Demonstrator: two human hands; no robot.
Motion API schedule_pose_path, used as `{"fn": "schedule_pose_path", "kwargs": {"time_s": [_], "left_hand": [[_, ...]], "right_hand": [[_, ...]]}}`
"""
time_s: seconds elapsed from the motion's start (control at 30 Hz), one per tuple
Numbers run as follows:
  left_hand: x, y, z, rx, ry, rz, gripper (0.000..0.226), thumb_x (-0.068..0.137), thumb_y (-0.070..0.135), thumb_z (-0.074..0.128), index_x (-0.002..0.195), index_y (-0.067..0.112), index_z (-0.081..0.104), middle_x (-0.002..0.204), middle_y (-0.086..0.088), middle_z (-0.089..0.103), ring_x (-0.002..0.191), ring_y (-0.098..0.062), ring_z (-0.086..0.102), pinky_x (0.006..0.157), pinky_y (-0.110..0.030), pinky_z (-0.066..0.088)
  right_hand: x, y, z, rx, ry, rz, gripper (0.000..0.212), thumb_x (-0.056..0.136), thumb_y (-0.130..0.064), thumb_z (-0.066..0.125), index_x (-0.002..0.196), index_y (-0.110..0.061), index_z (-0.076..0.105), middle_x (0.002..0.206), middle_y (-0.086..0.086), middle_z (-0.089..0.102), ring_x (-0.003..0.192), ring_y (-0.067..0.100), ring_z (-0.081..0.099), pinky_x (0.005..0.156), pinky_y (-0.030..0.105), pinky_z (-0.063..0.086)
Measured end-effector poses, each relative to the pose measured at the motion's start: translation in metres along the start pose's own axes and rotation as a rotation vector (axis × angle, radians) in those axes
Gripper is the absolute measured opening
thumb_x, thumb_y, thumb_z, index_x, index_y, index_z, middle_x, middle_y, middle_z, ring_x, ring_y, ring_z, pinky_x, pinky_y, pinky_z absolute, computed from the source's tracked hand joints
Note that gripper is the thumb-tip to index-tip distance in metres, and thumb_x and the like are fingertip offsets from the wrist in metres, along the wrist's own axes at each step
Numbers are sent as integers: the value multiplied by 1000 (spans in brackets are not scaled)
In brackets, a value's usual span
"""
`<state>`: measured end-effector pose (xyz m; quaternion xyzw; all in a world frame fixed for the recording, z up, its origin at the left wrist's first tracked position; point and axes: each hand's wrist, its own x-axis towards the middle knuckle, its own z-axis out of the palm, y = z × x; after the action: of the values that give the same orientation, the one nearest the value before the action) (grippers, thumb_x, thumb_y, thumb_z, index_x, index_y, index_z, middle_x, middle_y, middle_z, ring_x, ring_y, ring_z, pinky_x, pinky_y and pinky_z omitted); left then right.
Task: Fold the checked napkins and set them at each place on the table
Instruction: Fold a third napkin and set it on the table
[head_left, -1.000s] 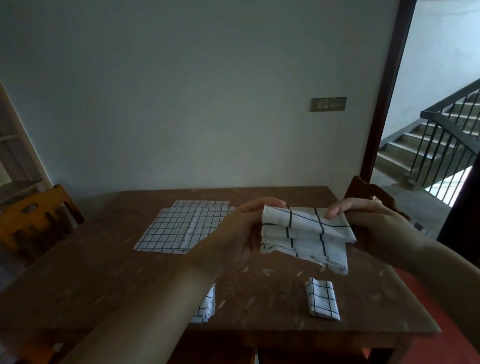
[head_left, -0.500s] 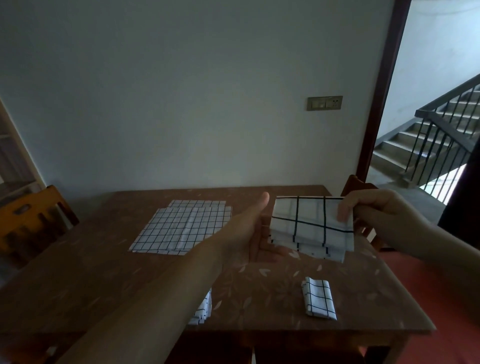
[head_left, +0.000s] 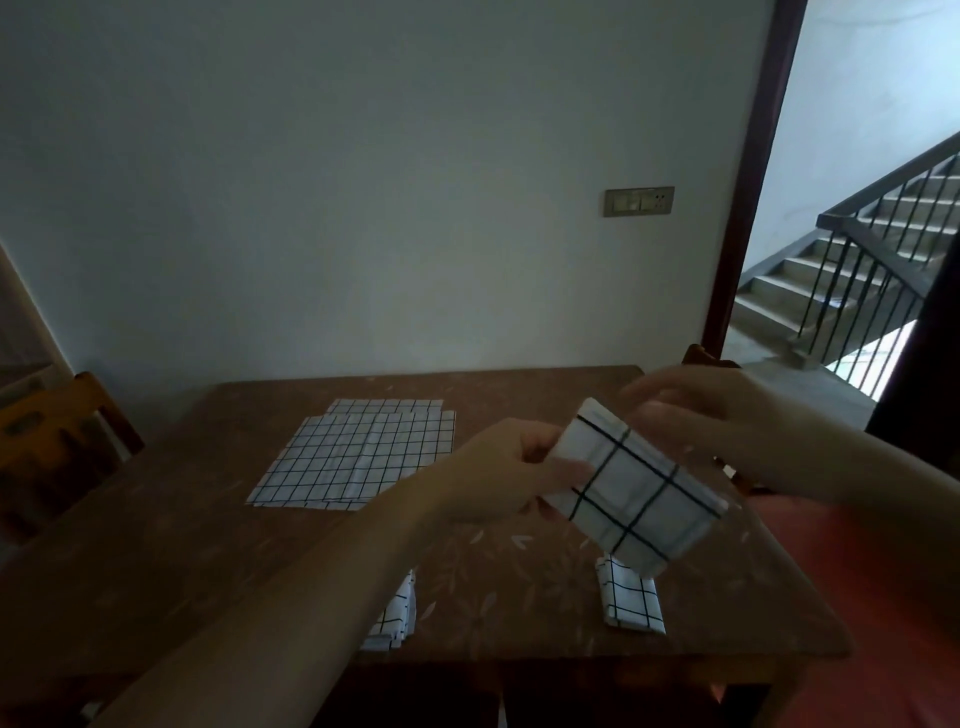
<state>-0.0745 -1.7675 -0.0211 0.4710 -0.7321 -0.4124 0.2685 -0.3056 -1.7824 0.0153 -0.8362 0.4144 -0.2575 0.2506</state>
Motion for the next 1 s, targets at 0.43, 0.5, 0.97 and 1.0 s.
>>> {"fn": "schedule_pose_path", "kwargs": {"time_s": [0.43, 0.5, 0.97, 1.0], "left_hand": [[-4, 1, -1, -79, -13, 135, 20, 98, 27, 54, 93, 12, 66, 68, 9, 61, 59, -3, 56, 55, -14, 44], [-3, -1, -2, -105, 12, 155, 18, 98, 26, 54, 86, 19, 65, 68, 9, 58, 58, -2, 54, 54, -14, 42], [7, -9, 14, -537, 329, 109, 25, 98, 20, 51, 81, 10, 65, 61, -1, 53, 46, -6, 45, 40, -13, 35], [8, -9, 16, -498, 351, 120, 24, 98, 21, 51, 82, 9, 64, 61, -1, 53, 47, -6, 46, 42, -13, 36]], "right_hand": [[-1, -10, 16, 73, 57, 52, 43, 76, -55, 52, 82, -20, 75, 70, 1, 70, 56, 11, 64, 53, 13, 48], [-3, -8, 16, 75, -27, 109, 39, 78, -53, 55, 83, -20, 75, 71, -3, 72, 60, 5, 67, 55, 10, 48], [-13, 6, 15, 446, 162, 51, 32, 90, -3, 55, 106, -29, 68, 98, -1, 76, 91, 18, 73, 73, 26, 59], [-12, 3, 17, 432, 209, 56, 30, 91, -6, 56, 100, -31, 70, 94, -5, 77, 86, 14, 73, 70, 22, 59]]}}
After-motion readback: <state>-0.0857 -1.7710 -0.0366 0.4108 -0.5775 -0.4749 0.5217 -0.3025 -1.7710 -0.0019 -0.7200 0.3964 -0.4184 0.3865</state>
